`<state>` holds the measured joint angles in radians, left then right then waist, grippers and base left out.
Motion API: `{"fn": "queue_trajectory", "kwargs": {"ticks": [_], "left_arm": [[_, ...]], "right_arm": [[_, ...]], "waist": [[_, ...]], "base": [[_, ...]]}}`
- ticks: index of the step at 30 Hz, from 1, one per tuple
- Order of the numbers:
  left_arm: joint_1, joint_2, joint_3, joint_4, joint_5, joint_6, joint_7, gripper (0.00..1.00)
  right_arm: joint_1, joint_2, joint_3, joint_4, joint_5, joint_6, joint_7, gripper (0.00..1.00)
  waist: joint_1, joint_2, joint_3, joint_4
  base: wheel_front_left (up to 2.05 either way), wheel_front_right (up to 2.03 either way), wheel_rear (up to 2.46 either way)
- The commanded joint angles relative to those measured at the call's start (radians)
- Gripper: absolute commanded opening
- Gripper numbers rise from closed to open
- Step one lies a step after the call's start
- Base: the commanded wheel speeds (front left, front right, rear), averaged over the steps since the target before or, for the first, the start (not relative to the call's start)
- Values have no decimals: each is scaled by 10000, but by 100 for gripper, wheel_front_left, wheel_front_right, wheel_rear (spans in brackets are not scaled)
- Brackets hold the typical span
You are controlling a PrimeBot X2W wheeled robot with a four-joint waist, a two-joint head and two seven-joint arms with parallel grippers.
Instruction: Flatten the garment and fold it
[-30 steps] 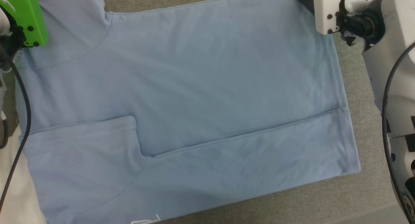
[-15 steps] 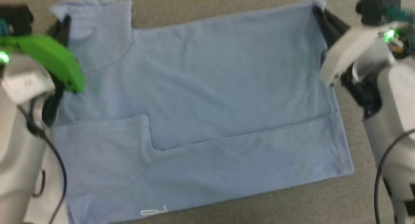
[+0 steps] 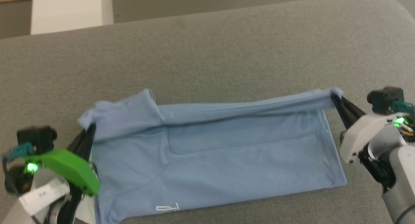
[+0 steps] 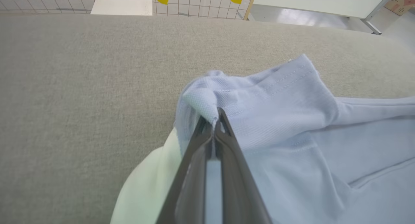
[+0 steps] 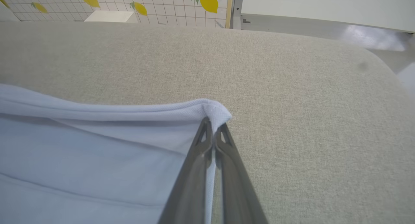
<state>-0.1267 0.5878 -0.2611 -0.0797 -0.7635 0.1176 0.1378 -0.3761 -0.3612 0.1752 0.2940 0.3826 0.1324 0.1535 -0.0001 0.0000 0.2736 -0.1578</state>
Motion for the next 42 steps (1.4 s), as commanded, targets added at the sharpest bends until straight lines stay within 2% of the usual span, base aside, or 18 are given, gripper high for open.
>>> {"fn": "queue_trajectory", "kwargs": {"ticks": [1, 9, 18, 20, 21, 22, 23, 24, 31, 38, 42], "left_arm": [[486, 36, 88, -79, -200, 108, -7, 0], [1911, -83, -460, 61, -780, -84, 579, 0], [1299, -466, -1525, 1199, -467, -695, 1011, 0], [1159, -563, -1640, 1445, -401, -680, 1067, 0], [1095, -613, -1708, 1542, -342, -663, 1076, 37], [1067, -674, -1743, 1591, -336, -652, 1070, 86], [1041, -780, -1712, 1617, -353, -607, 960, 100], [1025, -873, -1647, 1602, -337, -553, 757, 100], [1239, -1412, -1083, 1076, -156, -277, -1043, 100], [1107, -1888, -498, 878, 708, 146, -3407, 100], [805, -2181, -28, 1037, 1378, 285, -3928, 100]], "right_arm": [[280, -84, -61, -90, 5, -17, 281, 0], [1126, -492, 305, -125, 141, -17, 2377, 0], [1048, -304, 671, 350, 333, -17, 4786, 0], [1040, -176, 556, 406, 390, -17, 5190, 0], [1093, -75, 478, 410, 466, -17, 5448, 30], [1155, -21, 404, 374, 503, -17, 5618, 80], [1249, 24, 289, 284, 525, -17, 5738, 97], [1365, 89, 109, 150, 550, -17, 5754, 100], [2505, 571, -1139, -1351, 421, -17, 4911, 100], [3542, 1509, -2475, -2922, -46, -17, 3311, 100], [3771, 2069, -3056, -3183, -280, -17, 2378, 100]], "waist": [[1, 0, -574, 499], [1, 0, -573, 827], [1, 0, -364, 989], [1, 0, -365, 1000], [1, 0, -399, 1016], [1, 0, -436, 1035], [1, 0, -503, 1063], [1, 0, -570, 1087], [1, 0, -1083, 1258], [1, 0, -1440, 1451], [1, 0, -1559, 1534]], "base": [[0, 0, 0], [0, 0, 0], [0, 0, 0], [0, 0, 0], [0, 0, 0], [0, 0, 0], [0, 0, 0], [0, 0, 0], [0, 0, 0], [0, 0, 0], [0, 0, 0]]}}
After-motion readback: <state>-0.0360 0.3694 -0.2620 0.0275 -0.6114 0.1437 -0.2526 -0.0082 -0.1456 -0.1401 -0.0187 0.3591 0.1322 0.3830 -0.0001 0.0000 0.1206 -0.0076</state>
